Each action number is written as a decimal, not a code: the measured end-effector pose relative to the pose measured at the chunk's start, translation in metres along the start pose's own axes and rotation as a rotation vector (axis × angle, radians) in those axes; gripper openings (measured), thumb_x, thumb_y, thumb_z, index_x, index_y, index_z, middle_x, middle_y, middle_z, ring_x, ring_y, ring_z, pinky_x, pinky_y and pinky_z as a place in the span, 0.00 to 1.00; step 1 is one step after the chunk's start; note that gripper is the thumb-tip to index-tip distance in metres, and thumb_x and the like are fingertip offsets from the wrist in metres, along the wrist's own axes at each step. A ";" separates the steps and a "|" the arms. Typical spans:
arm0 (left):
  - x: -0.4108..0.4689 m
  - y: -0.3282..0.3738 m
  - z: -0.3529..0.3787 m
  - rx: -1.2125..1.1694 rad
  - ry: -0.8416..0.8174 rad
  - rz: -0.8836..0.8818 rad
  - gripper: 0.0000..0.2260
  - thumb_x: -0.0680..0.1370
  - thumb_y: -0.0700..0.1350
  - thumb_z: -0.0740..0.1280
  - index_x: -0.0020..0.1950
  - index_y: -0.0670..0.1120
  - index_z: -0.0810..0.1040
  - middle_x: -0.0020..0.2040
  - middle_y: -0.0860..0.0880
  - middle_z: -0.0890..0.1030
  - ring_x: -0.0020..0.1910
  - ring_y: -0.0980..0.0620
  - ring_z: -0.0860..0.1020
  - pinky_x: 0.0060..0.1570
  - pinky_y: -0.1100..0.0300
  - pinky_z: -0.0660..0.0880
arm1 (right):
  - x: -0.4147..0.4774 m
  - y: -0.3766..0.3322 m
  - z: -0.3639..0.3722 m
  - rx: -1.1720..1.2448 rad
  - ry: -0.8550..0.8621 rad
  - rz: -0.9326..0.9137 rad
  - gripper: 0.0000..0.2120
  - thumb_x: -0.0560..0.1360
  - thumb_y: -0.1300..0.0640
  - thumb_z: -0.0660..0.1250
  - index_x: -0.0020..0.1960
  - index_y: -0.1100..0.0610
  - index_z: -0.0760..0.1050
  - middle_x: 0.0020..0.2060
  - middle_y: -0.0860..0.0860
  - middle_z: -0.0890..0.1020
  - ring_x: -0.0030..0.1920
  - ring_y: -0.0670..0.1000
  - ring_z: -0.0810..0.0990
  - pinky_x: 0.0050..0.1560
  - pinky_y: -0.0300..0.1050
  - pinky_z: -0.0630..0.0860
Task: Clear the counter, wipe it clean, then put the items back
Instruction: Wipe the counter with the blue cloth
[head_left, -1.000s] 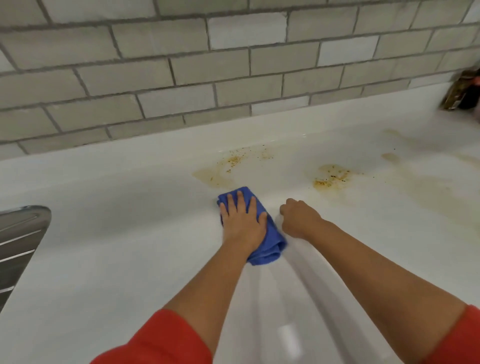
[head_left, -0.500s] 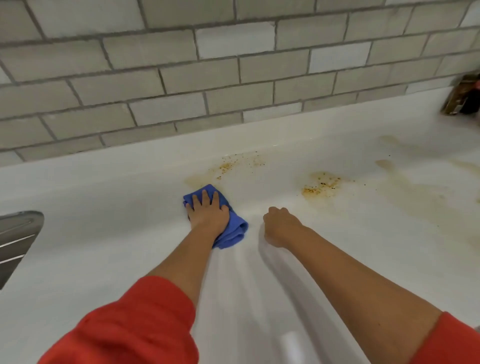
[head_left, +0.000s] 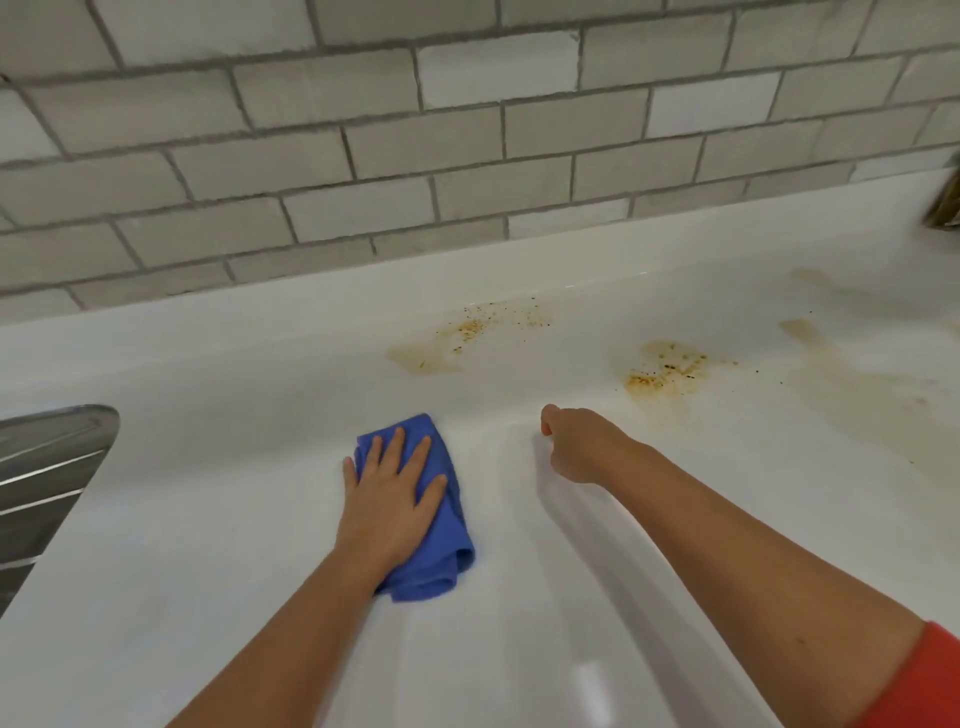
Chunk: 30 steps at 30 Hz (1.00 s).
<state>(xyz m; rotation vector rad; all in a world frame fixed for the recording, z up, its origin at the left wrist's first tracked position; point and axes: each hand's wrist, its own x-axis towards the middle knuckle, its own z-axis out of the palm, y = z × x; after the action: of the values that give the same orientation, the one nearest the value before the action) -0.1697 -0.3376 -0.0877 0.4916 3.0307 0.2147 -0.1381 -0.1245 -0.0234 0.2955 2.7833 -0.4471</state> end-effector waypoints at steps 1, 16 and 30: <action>0.018 -0.006 -0.003 0.027 0.015 -0.057 0.27 0.80 0.61 0.45 0.77 0.54 0.48 0.78 0.49 0.46 0.77 0.46 0.45 0.73 0.44 0.42 | 0.001 -0.002 0.002 -0.009 -0.003 0.006 0.20 0.75 0.70 0.54 0.66 0.61 0.63 0.50 0.55 0.72 0.50 0.54 0.68 0.41 0.42 0.67; 0.020 0.034 0.005 0.004 -0.035 0.345 0.35 0.71 0.65 0.35 0.76 0.57 0.47 0.78 0.53 0.45 0.77 0.50 0.42 0.71 0.49 0.33 | 0.071 -0.015 -0.034 -0.192 0.025 0.083 0.24 0.77 0.56 0.60 0.72 0.60 0.62 0.68 0.58 0.65 0.68 0.59 0.67 0.66 0.46 0.65; 0.198 -0.029 -0.017 0.077 -0.034 -0.127 0.27 0.81 0.55 0.45 0.77 0.47 0.45 0.78 0.45 0.44 0.76 0.40 0.44 0.73 0.44 0.40 | 0.094 -0.003 -0.034 -0.196 -0.232 0.069 0.56 0.64 0.39 0.74 0.77 0.57 0.42 0.76 0.53 0.48 0.76 0.54 0.52 0.74 0.52 0.57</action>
<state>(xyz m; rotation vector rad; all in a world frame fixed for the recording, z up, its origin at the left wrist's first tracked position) -0.3675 -0.3037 -0.0834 0.3031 3.0324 0.0817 -0.2359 -0.1018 -0.0226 0.2739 2.5565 -0.1773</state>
